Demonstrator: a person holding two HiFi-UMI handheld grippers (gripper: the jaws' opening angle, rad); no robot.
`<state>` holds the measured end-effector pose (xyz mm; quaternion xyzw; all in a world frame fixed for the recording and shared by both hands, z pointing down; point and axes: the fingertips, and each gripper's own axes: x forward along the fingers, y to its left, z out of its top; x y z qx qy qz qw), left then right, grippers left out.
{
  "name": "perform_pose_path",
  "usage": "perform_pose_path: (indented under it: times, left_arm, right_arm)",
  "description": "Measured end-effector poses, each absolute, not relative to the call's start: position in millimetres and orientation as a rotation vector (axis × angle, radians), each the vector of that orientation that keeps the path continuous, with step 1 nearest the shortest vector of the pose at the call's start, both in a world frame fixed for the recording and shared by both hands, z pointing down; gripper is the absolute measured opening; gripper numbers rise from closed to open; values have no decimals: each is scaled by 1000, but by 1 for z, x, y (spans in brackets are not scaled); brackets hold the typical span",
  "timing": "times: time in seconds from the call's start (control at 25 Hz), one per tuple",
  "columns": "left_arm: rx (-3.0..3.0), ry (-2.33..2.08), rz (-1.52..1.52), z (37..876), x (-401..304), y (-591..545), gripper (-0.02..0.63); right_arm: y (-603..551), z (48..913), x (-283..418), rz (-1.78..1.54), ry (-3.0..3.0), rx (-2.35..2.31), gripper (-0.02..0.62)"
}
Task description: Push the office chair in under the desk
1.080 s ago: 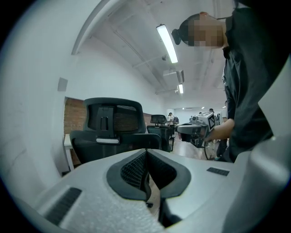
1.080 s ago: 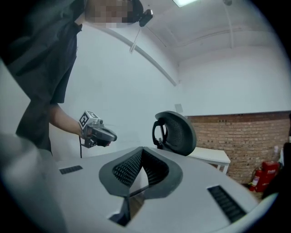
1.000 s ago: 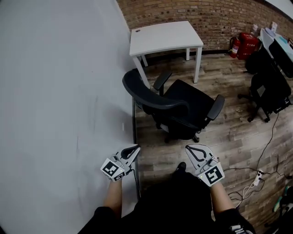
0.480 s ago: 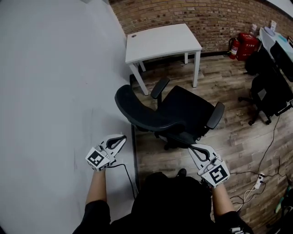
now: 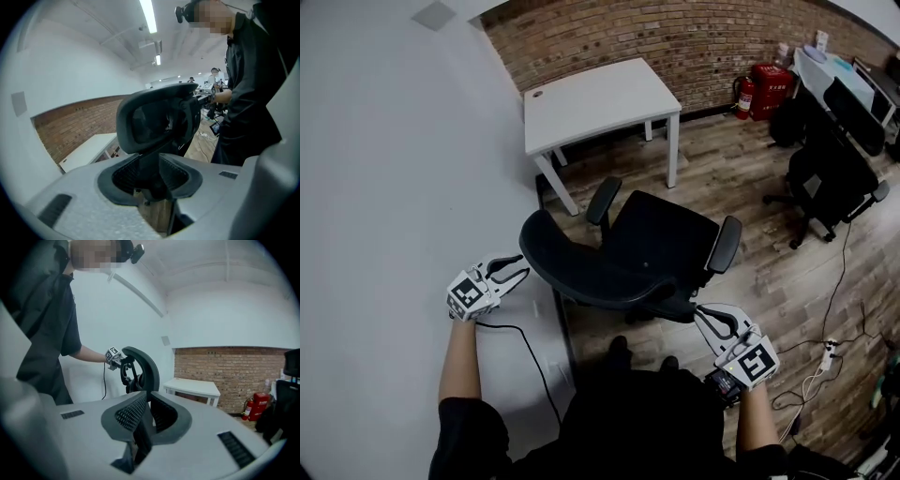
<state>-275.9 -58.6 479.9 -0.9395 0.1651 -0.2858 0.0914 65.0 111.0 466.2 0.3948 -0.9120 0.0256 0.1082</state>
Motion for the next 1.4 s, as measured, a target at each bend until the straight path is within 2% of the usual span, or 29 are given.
perform_pose_path:
  times: [0.04, 0.12, 0.52, 0.92, 1.28, 1.4]
  left_arm:
    - [-2780, 430, -899, 483, -279, -70, 137]
    - [-2740, 292, -991, 485, -282, -88, 149]
    - [-2375, -338, -1374, 542, -298, -150, 252]
    - [-2080, -800, -1432, 592, -308, -167, 258]
    - [-2028, -917, -1343, 611, -289, -154, 255]
    - [-2011, -914, -1316, 613, -285, -153, 227]
  right_arm:
    - [109, 469, 65, 94, -2661, 1167, 37]
    - [106, 475, 60, 123, -2618, 1154, 110]
    - [106, 511, 26, 175, -2328, 940, 233]
    - [92, 547, 11, 145, -2012, 921, 255]
    - [94, 564, 20, 140, -1941, 892, 253]
    - [93, 569, 17, 124, -1920, 900, 246]
